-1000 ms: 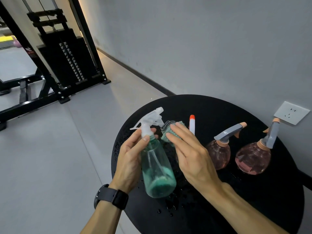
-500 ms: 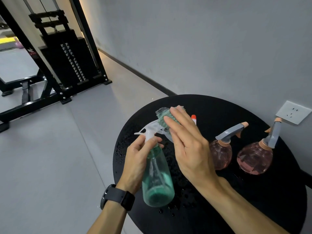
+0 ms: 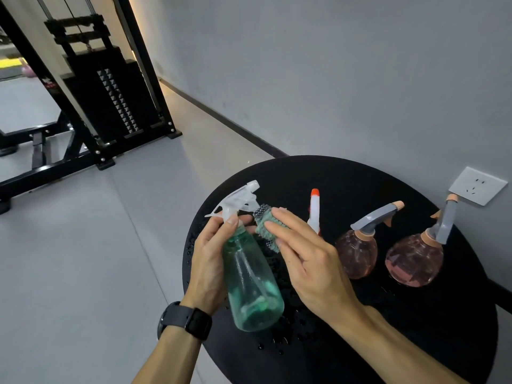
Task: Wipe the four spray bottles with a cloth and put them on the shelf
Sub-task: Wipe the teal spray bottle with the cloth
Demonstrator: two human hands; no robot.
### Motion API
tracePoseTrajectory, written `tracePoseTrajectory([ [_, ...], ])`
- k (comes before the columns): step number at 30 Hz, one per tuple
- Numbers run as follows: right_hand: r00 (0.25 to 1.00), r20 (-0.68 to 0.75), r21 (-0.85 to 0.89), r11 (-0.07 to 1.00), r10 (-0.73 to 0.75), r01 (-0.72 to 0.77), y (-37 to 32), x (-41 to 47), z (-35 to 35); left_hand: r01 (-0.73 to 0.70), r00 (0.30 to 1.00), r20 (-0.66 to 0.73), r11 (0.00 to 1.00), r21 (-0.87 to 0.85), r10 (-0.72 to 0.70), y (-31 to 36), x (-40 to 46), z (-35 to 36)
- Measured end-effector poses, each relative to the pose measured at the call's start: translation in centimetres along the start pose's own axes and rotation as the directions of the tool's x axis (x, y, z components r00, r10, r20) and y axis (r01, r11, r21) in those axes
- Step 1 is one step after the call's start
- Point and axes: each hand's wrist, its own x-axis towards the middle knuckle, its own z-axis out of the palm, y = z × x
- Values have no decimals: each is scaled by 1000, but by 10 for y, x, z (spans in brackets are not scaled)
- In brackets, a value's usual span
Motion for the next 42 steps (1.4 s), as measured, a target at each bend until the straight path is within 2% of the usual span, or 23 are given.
tracePoseTrajectory([
  [4,1000,14,-24,1000,-1,2,3,-4,-2,-32,999,2,999,12,32,1,1,-2],
  [8,996,-93,-34,999,-12,9,0,2,-7,-33,999,26,992,118,30,-2,-1,-4],
  [13,977,-171,87,990,129,-115,-10,11,-8,-11,996,91,982,188,-7,-4,-2,-2],
  [23,989,-87,108,988,123,-113,-11,2,2,18,993,105,964,265,-47,-6,-1,0],
  [29,994,50,151,983,95,-102,-12,-5,-4,50,994,83,981,185,-67,-1,2,-5],
  [32,999,24,139,989,44,-47,-11,-11,-4,70,996,42,989,130,-76,1,5,-8],
  [37,997,-47,153,987,65,-57,-13,-13,-4,58,996,-69,991,116,-51,2,9,-9],
  [42,995,101,84,996,8,-16,-19,-14,12,61,996,-74,984,169,-49,2,6,-5],
])
